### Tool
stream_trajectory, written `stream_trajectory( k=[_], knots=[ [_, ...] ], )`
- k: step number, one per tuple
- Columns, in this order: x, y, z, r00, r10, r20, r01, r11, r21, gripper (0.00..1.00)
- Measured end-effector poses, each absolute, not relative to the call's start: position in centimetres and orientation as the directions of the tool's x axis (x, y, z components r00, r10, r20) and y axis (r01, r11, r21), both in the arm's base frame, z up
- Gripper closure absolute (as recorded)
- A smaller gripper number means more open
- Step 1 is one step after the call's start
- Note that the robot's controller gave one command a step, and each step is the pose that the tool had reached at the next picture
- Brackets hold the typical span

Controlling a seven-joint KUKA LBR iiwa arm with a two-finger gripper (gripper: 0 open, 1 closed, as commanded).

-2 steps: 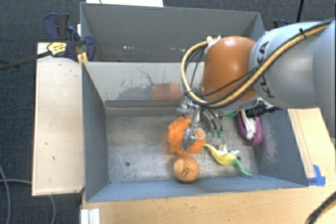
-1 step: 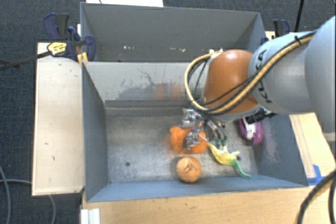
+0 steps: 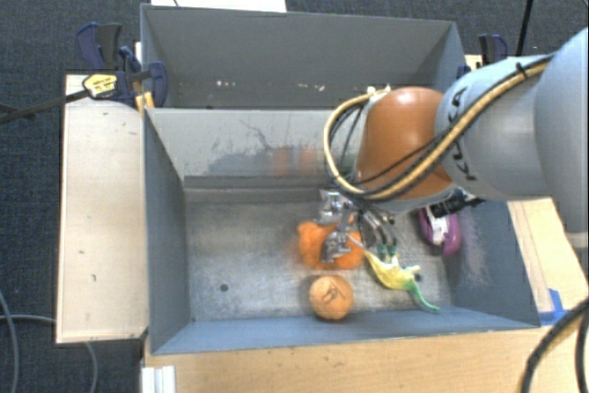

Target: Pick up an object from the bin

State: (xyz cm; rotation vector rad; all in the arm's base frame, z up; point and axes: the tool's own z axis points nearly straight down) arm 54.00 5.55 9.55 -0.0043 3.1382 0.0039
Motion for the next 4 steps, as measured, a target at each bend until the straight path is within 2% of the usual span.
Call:
stream_trajectory(
  k=[2, 3, 4],
  knots=[
    [51.9, 6.5, 8.0, -0.998, -0.052, -0.028, -0.052, 0.999, 0.002, 1.00],
    [52.9, 8.1, 11.4, -0.998, -0.070, 0.000, -0.070, 0.998, 0.000, 1.00],
    [55.2, 8.3, 15.0, -0.997, -0.081, -0.001, -0.081, 0.997, 0.001, 1.00]
  ],
)
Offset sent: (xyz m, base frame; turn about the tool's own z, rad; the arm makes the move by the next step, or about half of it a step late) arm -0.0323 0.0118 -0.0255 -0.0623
